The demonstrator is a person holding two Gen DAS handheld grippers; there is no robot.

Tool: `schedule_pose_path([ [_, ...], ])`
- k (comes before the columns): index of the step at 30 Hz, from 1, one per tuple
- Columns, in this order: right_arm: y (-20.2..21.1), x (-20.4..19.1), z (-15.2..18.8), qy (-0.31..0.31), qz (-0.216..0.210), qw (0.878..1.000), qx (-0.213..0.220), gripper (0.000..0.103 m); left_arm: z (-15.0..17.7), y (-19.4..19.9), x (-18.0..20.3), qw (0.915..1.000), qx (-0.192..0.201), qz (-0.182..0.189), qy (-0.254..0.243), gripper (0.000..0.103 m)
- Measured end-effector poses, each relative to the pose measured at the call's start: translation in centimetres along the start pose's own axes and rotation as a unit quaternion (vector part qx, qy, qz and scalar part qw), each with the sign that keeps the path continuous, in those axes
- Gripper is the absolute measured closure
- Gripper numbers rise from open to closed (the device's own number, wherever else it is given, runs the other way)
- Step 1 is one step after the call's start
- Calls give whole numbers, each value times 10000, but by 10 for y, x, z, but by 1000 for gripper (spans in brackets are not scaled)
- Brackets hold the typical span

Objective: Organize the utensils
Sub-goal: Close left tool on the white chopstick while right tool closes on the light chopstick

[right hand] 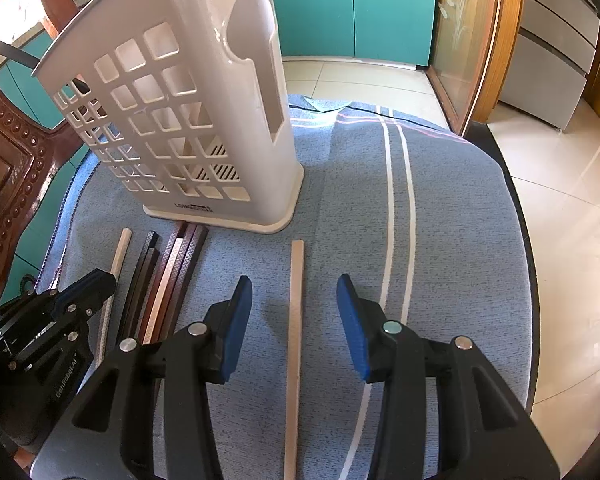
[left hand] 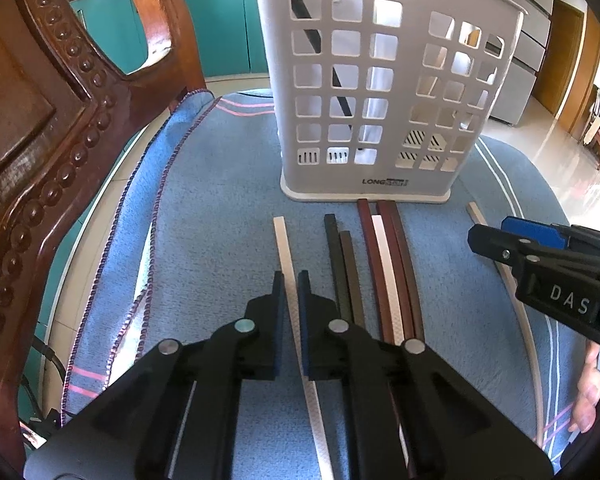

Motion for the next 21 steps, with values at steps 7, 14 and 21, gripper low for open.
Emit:
schedule_pose_path([
  [7, 2, 3, -3, 11, 36, 10000, 11, 54, 0, -1, 1, 10000, -35, -13, -28, 95],
  [14, -1, 1, 0, 71, 221, 9997, -7, 54, -1, -4, 3, 9999, -93, -56, -34, 93],
  [21, -7, -5, 3, 244, 521, 9983, -15, 54, -5, -7, -1, 9998, -106, -142, 22, 82],
])
Point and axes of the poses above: each gripper's, at about its wrist camera, not at the fingertips, and y roughly against the way its jaws point, x to its right, z to its underside, the point moved 2 cm from there along -y, roughly the way its jaws point, and after that the axes turned 14 degrees about -x, right-handed, at the moved point
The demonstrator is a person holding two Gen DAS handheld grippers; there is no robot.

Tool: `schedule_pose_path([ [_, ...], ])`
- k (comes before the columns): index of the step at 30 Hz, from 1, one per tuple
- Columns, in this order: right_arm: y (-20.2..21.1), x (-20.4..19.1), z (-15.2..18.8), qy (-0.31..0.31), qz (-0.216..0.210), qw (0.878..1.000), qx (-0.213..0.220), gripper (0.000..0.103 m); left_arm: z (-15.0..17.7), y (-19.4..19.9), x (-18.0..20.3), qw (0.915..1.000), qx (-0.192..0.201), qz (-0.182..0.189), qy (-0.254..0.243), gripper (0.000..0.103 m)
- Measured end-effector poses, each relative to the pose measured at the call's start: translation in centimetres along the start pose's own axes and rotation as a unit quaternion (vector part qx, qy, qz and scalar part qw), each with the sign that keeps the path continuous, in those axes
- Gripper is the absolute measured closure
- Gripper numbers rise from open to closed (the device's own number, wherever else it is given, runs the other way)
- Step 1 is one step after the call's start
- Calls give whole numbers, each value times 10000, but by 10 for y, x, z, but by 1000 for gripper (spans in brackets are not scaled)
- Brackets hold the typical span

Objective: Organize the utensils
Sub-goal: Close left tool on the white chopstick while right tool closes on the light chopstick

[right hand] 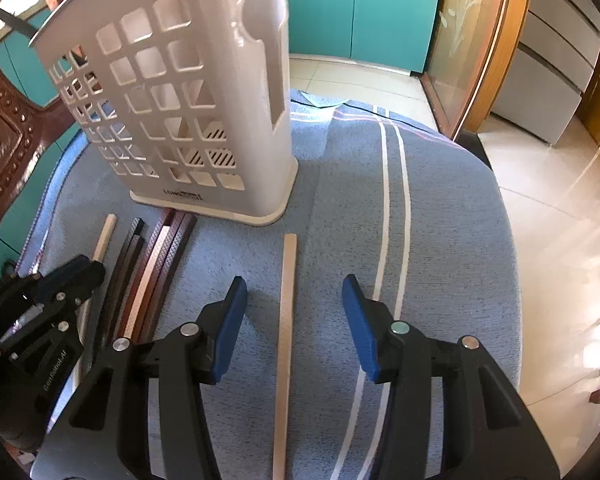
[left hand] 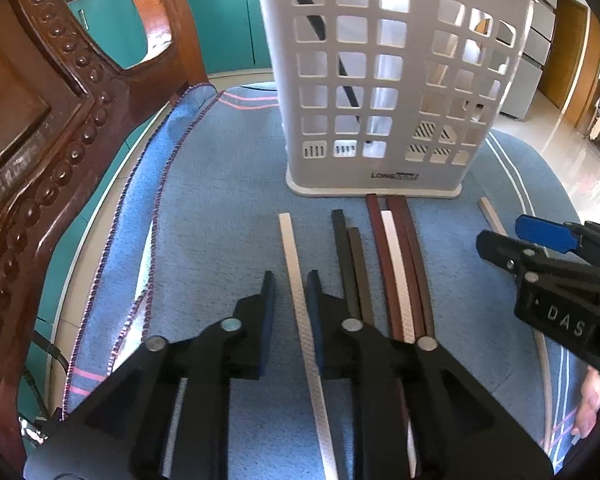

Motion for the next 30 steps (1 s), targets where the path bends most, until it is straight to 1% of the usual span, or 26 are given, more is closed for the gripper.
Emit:
schedule_pose_path([
  [3, -1, -5, 1, 61, 88, 9999, 10, 53, -1, -1, -4, 10000, -23, 32, 46, 78],
  [7, -2, -9, 3, 104, 129, 9999, 18, 51, -3, -2, -8, 10000, -24, -21, 63, 74],
  [9, -1, -11, 5, 118, 143, 9998, 24, 50, -4, -3, -11, 9999, -29, -48, 94, 69],
  [12, 0, -13, 7, 128, 141, 9998, 24, 50, -6, -5, -14, 9999, -39, -54, 110, 66],
  [16, 0, -13, 8, 142, 123, 9998, 7, 50, -7, -6, -16, 9999, -36, -71, 87, 66],
  [20, -1, -10, 6, 177, 169, 9997, -1, 48, -12, -10, -19, 9999, -45, -88, 108, 60],
  [30, -3, -12, 8, 213, 176, 9996, 20, 47, -20, -17, -29, 9999, -58, -31, 139, 59],
])
Point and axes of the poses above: each gripper's, at about its wrist camera, not at the fingertips, and y roughly against the way its jaws point, x to its right, z to its underside, the point moved 2 cm from there along -y, roughly the way its jaws point, and after that the axes turned 14 degrees about -x, right-handed, at the moved point
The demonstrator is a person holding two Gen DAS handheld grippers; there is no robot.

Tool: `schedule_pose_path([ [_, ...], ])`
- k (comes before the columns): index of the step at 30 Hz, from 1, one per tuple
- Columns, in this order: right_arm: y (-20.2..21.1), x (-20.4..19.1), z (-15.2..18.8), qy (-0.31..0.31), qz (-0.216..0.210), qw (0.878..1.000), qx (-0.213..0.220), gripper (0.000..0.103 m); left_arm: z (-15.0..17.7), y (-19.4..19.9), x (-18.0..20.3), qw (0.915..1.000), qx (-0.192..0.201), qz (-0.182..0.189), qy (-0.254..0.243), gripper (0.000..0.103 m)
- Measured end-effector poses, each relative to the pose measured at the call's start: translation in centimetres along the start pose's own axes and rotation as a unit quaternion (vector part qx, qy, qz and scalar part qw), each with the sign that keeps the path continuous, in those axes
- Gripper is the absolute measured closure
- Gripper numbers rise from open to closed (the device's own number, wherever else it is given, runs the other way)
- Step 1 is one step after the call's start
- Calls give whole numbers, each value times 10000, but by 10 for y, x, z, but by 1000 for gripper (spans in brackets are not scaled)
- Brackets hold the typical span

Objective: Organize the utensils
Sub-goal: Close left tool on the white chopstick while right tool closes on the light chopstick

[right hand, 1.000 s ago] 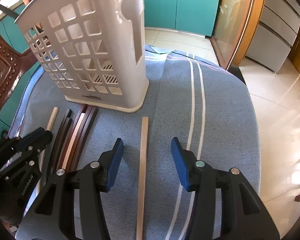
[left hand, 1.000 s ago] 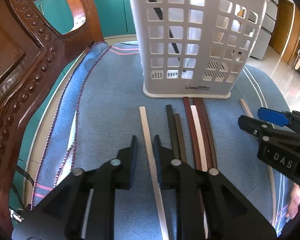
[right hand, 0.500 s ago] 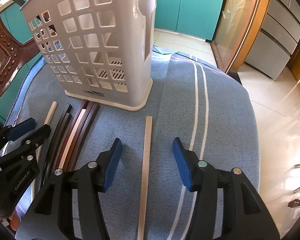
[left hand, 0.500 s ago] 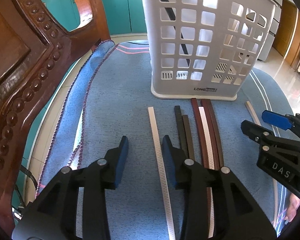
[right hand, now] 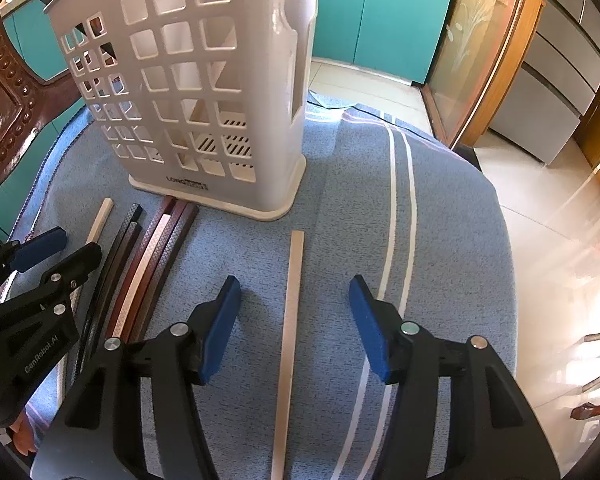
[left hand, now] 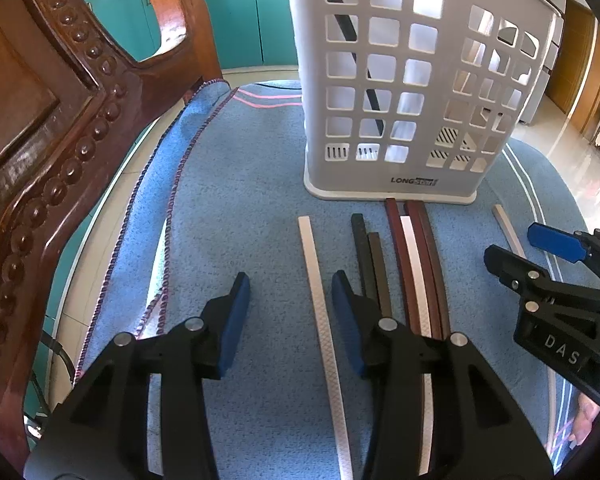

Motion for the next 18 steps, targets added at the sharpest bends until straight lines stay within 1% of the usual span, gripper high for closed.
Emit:
schedule_pose_path([
  [3, 1, 2, 0, -21, -133, 9999, 2, 48, -5, -4, -5, 10000, -26, 73, 23, 61],
  [5, 2, 3, 0, -33, -212, 9998, 19, 54, -4, -5, -10, 9999, -42, 113, 33, 62],
  [7, 3, 8, -1, -61, -273, 9996, 21, 62, -6, -9, -17, 9997, -78, 205, 64, 62],
  [9, 4, 10, -2, -57, -282, 9996, 15, 63, -7, -10, -19, 9995, -107, 275, 82, 63],
  [13, 3, 8, -4, 22, -200, 9998, 31, 65, -9, -12, -20, 9996, -110, 265, 56, 64],
  [16, 4, 6, -2, 52, -219, 9997, 45, 70, -9, -11, -18, 9996, -108, 273, 14, 68],
  [17, 4, 4, -1, 56, -228, 9997, 50, 71, -9, -11, -15, 9996, -106, 279, -3, 71],
  [18, 5, 4, -1, 63, -261, 9996, 51, 76, -9, -12, -15, 9995, -103, 291, -24, 75],
])
Point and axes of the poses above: each gripper's, at about its wrist camera, not at the fingertips, and y roughly against the way its jaws point, x to its right, z to its underside, the point moved 2 cm from there along -y, roughly the way its jaws point, and after that the axes turned 14 degrees about -x, right-handed, at the moved point
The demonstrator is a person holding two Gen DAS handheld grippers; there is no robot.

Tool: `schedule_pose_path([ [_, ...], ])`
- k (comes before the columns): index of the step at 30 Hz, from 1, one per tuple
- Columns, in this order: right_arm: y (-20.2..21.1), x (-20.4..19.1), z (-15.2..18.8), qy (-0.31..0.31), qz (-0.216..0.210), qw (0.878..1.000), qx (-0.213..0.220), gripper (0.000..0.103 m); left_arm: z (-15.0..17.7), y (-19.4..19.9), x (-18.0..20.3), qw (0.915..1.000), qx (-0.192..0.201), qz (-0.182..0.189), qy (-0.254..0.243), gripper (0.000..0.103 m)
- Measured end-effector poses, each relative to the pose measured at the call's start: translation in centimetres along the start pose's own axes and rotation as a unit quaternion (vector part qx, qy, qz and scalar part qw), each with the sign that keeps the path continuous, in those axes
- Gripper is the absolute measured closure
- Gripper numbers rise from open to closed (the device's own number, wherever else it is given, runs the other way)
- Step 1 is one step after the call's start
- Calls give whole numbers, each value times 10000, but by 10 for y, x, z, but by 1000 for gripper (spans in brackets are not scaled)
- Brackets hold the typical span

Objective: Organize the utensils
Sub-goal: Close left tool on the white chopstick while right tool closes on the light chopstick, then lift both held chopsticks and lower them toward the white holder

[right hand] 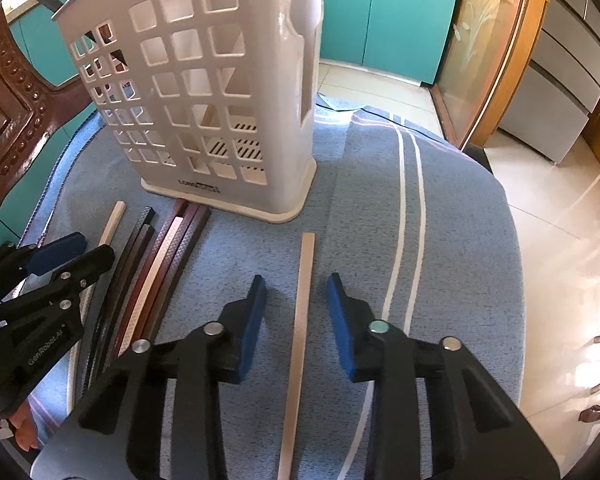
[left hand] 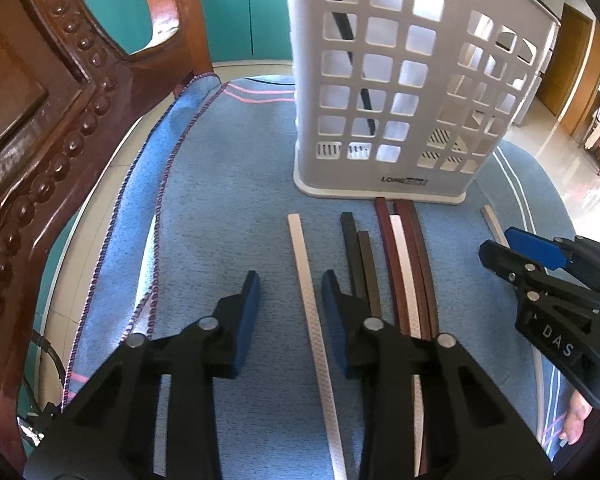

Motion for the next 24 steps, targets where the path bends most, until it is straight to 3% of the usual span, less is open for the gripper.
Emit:
schedule_pose_path([
  [4, 1, -1, 2, -23, -225, 9997, -4, 95, -5, -6, 7, 9999, 4, 64, -115, 90],
  [11, 13, -2, 2, 78, -632, 9980, 39, 96, -8, -6, 13, 9993, 115, 336, -126, 96],
  [15, 43, -6, 9, 299, -1040, 9935, 346, 96, -7, 15, 8, 9981, 394, 463, -72, 96],
  [20, 105, 1, 19, 582, -1742, 9772, 1063, 96, -3, 83, 4, 9891, 1244, 761, -191, 96],
  [24, 156, 17, 23, 592, -2122, 9623, 1594, 96, 1, 157, -6, 9716, 2122, 1019, -227, 96],
])
Point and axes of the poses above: each gripper's, at about its wrist camera, not at the fingertips, and y roughly against the way its jaws point, x to its right, z to its underside, the point moved 2 cm from there along -y, roughly the way its jaws point, and after that the axes turned 14 degrees about -x, right-handed, at the moved point
